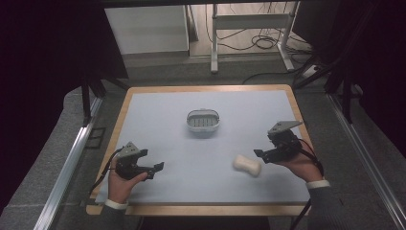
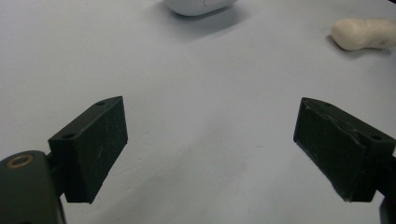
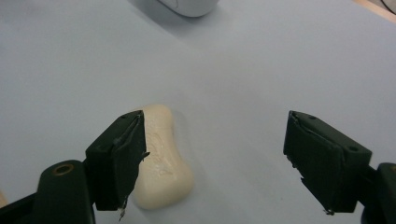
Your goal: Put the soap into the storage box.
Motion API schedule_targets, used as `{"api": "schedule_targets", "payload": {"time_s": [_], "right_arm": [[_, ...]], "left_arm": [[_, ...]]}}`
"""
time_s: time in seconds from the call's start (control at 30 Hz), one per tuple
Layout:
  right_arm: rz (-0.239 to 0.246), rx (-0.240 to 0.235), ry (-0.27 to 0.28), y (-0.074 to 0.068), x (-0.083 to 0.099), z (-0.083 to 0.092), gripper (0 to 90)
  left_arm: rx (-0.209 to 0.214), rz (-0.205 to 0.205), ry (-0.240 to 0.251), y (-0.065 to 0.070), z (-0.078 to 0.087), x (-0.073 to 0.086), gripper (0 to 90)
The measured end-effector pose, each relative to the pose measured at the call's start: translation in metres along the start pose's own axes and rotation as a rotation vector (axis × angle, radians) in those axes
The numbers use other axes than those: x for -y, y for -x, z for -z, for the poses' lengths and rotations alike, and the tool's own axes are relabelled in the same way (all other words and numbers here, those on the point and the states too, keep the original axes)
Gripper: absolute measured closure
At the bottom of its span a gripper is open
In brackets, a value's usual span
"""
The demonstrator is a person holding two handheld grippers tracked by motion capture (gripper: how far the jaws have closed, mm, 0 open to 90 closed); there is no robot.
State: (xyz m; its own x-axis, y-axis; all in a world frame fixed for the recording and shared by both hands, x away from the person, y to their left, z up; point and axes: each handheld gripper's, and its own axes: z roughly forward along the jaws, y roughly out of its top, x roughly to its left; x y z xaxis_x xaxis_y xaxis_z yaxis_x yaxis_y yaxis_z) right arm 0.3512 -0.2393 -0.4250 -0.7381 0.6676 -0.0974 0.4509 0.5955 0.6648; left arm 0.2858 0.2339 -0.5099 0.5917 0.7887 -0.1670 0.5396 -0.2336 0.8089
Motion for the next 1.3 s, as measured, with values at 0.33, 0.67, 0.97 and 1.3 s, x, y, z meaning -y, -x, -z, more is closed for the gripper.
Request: {"api": "schedule_targets", "payload": {"time_s": [0.33, 0.67, 0.97, 1.3], "right_arm": [[0.058, -0.042, -0.094, -0.012, -0.009, -0.021, 22.1], [0.092, -0.078, -0.203, -0.025, -0.008, -0.038, 24.2], [0.097, -0.114, -0.284, -0.03, -0.006, -0.053, 28.7], [0.139, -0.132, -0.362, -0.035, -0.007, -0.069, 32.9]], "left_arm": [[-0.013, -0.008, 0.002, -0.001, 0.003, 0.0, 10.3], [-0.022, -0.027, -0.015, 0.0, -0.001, 0.002, 10.1], [-0.034, -0.034, -0.022, 0.0, -0.003, 0.002, 9.9], [-0.042, -0.034, -0.008, -0.002, 0.001, 0.002, 9.7]]}}
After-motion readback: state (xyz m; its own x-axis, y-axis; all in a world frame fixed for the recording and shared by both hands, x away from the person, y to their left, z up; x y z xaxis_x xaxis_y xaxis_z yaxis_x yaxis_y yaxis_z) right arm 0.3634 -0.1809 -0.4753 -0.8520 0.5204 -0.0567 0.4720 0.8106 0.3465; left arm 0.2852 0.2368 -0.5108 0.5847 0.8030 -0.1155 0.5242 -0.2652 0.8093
